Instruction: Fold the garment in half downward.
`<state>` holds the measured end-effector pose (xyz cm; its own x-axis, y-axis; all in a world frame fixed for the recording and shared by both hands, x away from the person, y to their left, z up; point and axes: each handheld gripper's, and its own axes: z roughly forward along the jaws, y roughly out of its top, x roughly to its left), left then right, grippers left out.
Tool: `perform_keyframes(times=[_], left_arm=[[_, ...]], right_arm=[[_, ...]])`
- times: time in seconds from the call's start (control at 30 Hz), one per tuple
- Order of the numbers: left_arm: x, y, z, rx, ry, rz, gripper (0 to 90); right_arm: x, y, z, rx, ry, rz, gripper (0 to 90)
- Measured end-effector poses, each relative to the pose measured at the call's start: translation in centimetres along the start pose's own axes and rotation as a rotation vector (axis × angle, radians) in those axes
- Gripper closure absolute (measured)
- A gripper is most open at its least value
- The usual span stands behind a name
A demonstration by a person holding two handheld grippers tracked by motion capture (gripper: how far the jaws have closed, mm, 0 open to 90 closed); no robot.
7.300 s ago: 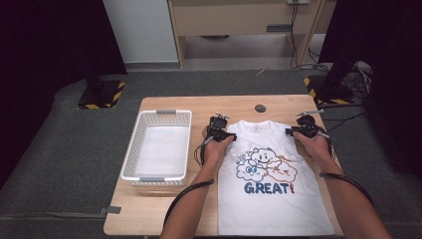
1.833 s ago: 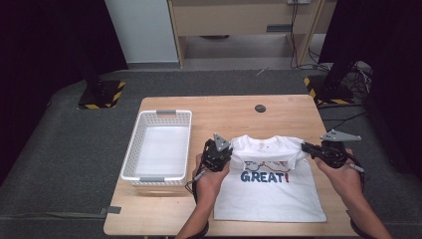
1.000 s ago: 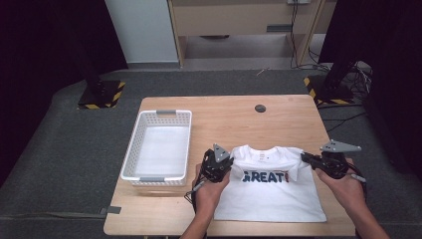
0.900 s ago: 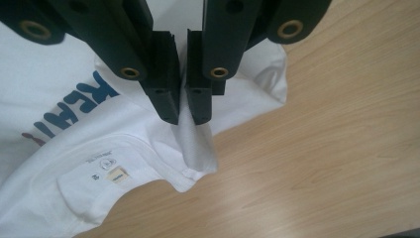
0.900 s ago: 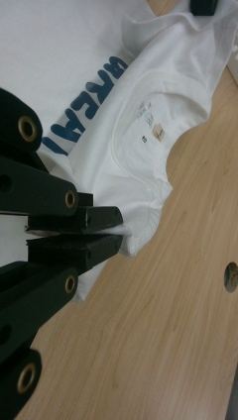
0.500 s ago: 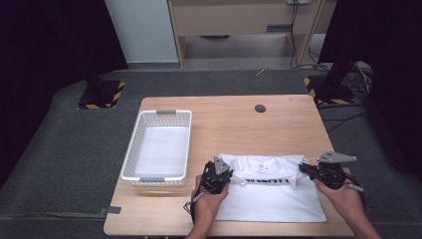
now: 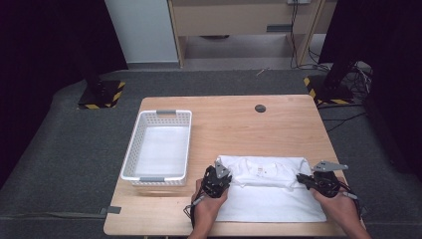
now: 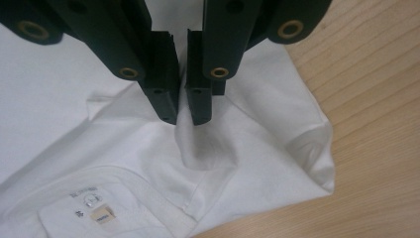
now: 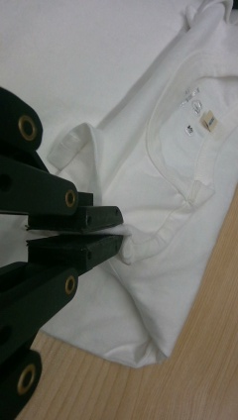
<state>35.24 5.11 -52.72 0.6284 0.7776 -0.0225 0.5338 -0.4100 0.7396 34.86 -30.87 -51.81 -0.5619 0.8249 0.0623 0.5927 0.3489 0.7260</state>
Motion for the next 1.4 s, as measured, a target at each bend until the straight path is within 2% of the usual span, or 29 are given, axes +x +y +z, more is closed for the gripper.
perform_keyframes(times=[0.2,0.27,0.43,0.53,0.6,0.8,1.03,1.13,1.17,1.23,1.4], left_arm=[[0.9,1.3,1.4,0.008,0.019,-0.013,84.5],[0.9,1.7,1.5,0.011,0.031,-0.013,79.5],[0.7,2.4,0.6,-0.007,0.061,0.006,60.2],[0.9,3.0,0.1,-0.022,0.059,-0.002,57.8],[1.0,3.5,-0.1,-0.033,0.059,-0.010,56.8],[0.7,5.0,0.1,-0.036,0.058,0.025,54.7],[0.1,6.9,1.8,-0.034,0.045,0.067,53.7],[0.3,7.3,2.7,-0.028,0.035,0.070,55.3],[0.3,7.4,2.9,-0.025,0.030,0.074,58.8],[0.4,7.6,3.3,-0.019,0.034,0.086,59.9],[0.9,7.6,4.3,-0.011,0.026,0.075,55.8]], right_arm=[[-0.8,0.7,0.9,-0.011,-0.023,0.021,85.7],[-1.1,1.0,0.9,-0.014,-0.029,0.026,84.4],[-1.5,1.7,0.2,-0.029,-0.044,0.018,72.1],[-1.8,2.2,-0.2,-0.039,-0.055,0.018,63.3],[-2.0,2.6,-0.4,-0.046,-0.062,0.022,60.6],[-1.8,4.0,0.1,-0.055,-0.046,-0.001,64.2],[-0.8,5.5,2.4,-0.029,-0.017,-0.033,68.0],[-0.5,5.7,3.4,-0.016,-0.009,-0.038,70.0],[-0.5,5.7,3.8,-0.008,-0.006,-0.034,70.5],[-0.4,5.7,4.3,-0.001,0.001,-0.030,70.6],[-0.4,5.6,5.2,-0.004,0.018,-0.010,67.8]])
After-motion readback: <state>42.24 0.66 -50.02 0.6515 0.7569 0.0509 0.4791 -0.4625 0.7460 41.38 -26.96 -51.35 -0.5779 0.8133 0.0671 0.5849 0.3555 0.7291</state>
